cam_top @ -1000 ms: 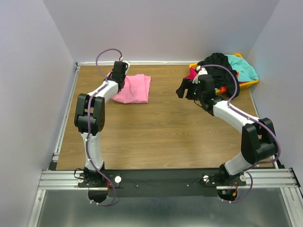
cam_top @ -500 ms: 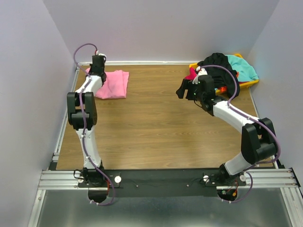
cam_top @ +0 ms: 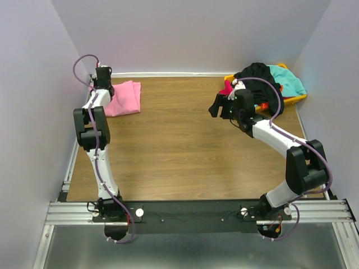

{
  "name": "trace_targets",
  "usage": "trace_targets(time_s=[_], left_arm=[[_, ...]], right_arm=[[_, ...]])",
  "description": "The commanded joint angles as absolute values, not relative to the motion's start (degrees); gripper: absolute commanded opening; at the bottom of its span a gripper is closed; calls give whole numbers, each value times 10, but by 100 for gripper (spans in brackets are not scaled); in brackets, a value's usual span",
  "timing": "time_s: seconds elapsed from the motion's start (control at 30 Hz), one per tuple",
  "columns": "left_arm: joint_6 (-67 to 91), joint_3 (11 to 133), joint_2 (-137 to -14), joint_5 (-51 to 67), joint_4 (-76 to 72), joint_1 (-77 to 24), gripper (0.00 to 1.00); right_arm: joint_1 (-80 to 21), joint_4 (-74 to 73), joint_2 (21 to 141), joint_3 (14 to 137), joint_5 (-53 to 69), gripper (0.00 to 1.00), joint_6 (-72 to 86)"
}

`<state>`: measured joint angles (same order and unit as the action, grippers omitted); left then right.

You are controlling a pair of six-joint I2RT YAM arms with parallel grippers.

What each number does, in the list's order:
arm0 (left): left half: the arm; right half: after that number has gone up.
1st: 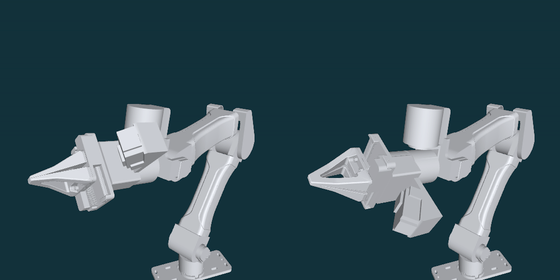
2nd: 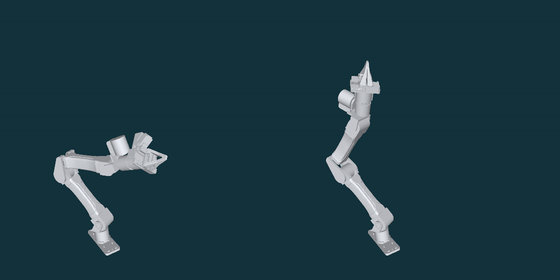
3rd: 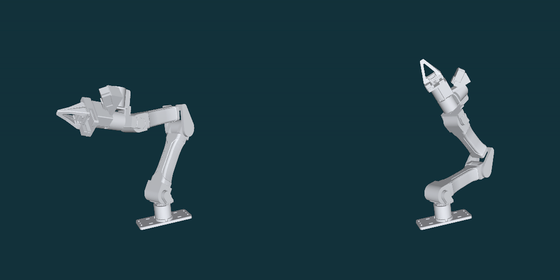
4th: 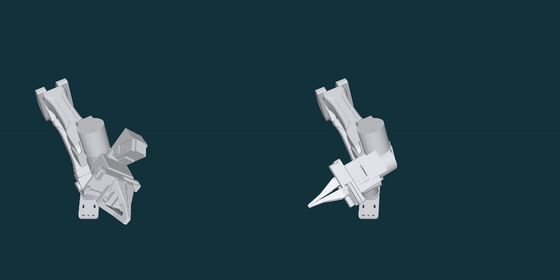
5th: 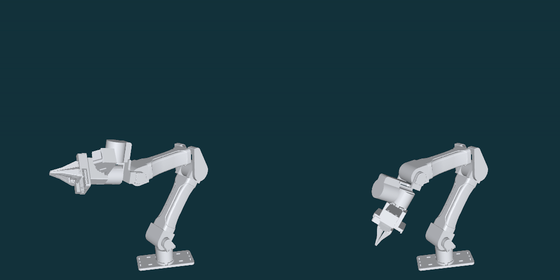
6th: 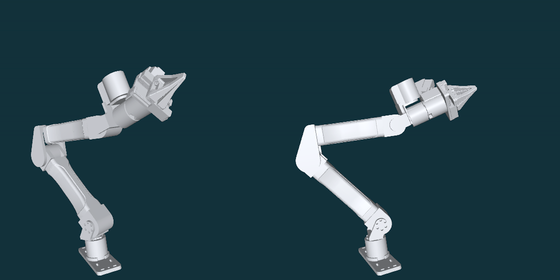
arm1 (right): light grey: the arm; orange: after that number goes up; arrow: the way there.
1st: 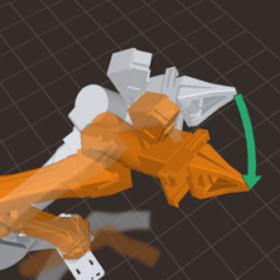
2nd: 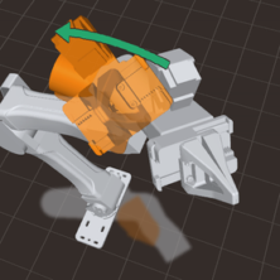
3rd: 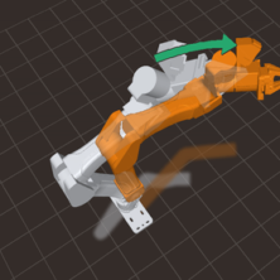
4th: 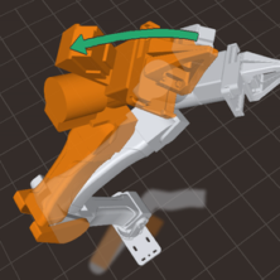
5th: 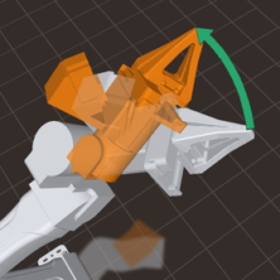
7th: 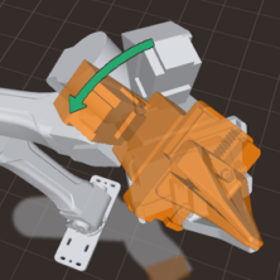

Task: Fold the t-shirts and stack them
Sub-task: Neatly place the folded tshirt to the corner, then reset both grippers

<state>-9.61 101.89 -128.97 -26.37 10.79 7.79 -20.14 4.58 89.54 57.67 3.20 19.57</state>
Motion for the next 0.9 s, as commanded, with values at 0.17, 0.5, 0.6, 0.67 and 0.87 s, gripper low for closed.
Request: trace_targets(time_s=[0.17,0.5,0.6,0.67,0.87], left_arm=[[-76,1076,-1307,-274,112,105,0],[-51,1121,-1327,-312,153,106,34],[-22,1120,-1301,-329,167,106,79],[-3,1107,-1266,-323,167,106,98],[40,1072,-1173,-322,164,87,98]], right_arm=[[-197,46,878,565,34,87,189],[-197,47,878,565,34,87,192],[-197,47,875,564,35,87,192],[-198,47,872,563,35,87,192],[-197,47,860,558,36,88,191]])
